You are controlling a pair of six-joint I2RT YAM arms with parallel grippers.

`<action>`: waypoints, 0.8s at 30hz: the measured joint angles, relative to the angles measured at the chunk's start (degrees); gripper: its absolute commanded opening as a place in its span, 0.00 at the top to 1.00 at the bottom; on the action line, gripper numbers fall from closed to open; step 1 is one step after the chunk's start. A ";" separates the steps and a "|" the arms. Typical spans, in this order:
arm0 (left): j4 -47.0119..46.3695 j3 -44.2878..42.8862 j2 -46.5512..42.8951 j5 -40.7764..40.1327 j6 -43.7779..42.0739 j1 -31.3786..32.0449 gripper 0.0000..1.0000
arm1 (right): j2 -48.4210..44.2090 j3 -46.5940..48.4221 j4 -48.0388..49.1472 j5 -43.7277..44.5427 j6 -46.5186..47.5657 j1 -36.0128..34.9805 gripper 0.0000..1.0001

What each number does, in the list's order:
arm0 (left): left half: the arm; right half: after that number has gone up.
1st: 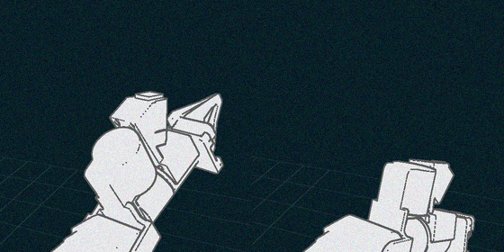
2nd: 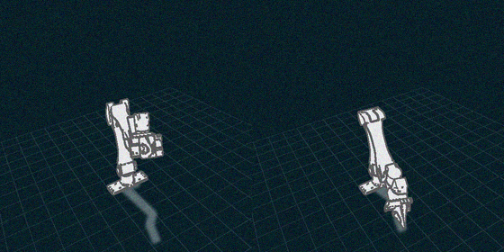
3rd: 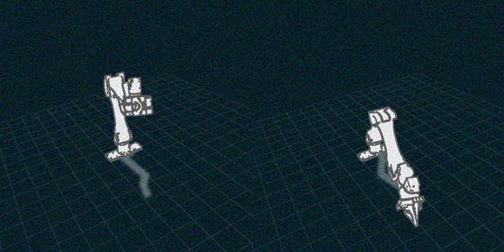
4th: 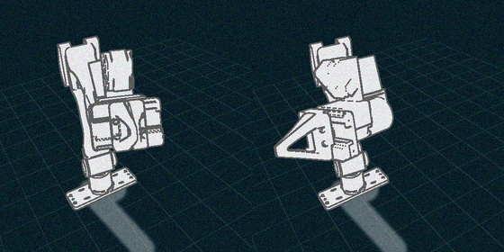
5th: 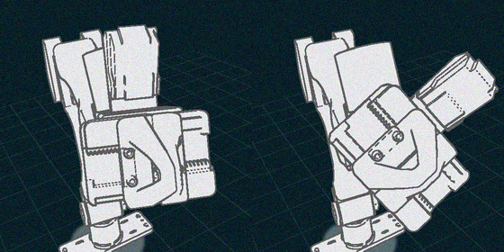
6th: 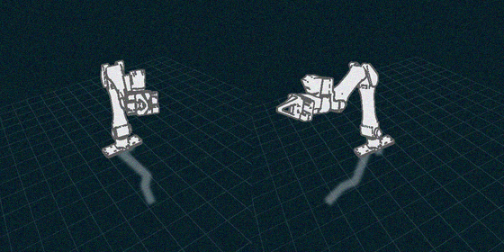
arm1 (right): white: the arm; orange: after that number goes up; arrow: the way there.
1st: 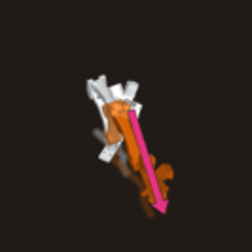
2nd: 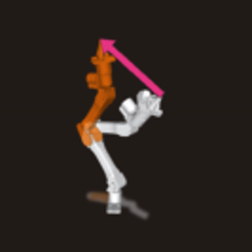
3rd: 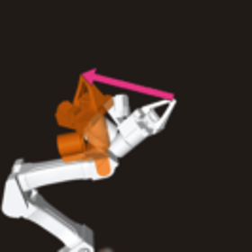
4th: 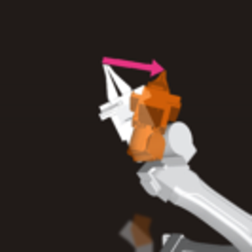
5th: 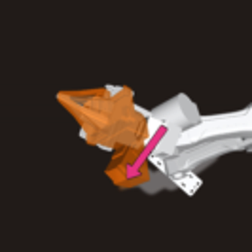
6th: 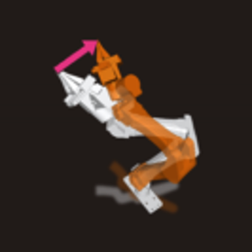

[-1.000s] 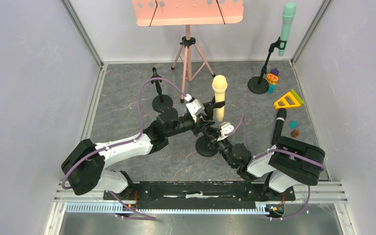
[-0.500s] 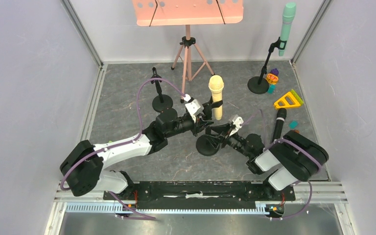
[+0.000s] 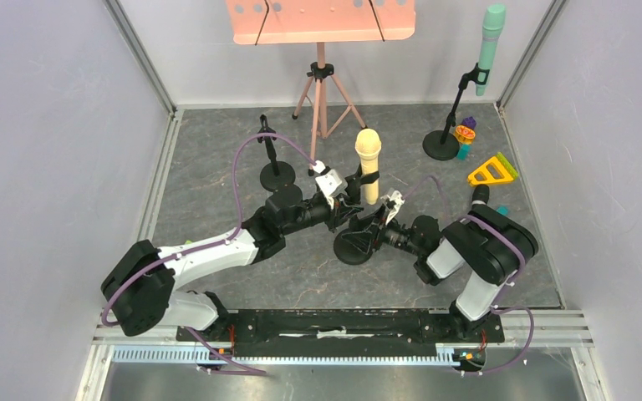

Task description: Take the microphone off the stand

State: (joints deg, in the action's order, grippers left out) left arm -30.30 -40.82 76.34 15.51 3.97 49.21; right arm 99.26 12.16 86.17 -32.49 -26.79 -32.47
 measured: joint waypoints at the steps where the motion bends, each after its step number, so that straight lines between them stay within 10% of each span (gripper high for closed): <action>1: 0.00 0.00 0.00 0.00 0.02 0.00 0.98 | -0.22 0.00 0.00 -0.15 0.00 0.00 0.43; 17: -0.02 0.00 0.00 0.00 0.02 0.00 0.98 | -5.25 -0.55 0.13 1.31 1.09 -0.22 0.50; 24: -0.22 0.00 0.00 -0.22 0.15 -0.02 0.98 | -6.80 -0.55 0.17 1.62 5.70 -1.18 0.76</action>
State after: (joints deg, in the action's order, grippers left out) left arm -30.52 -40.82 76.34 15.29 4.12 49.19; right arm 92.47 11.62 86.35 -30.87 -21.08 -33.65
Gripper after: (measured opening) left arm 0.185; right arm 0.346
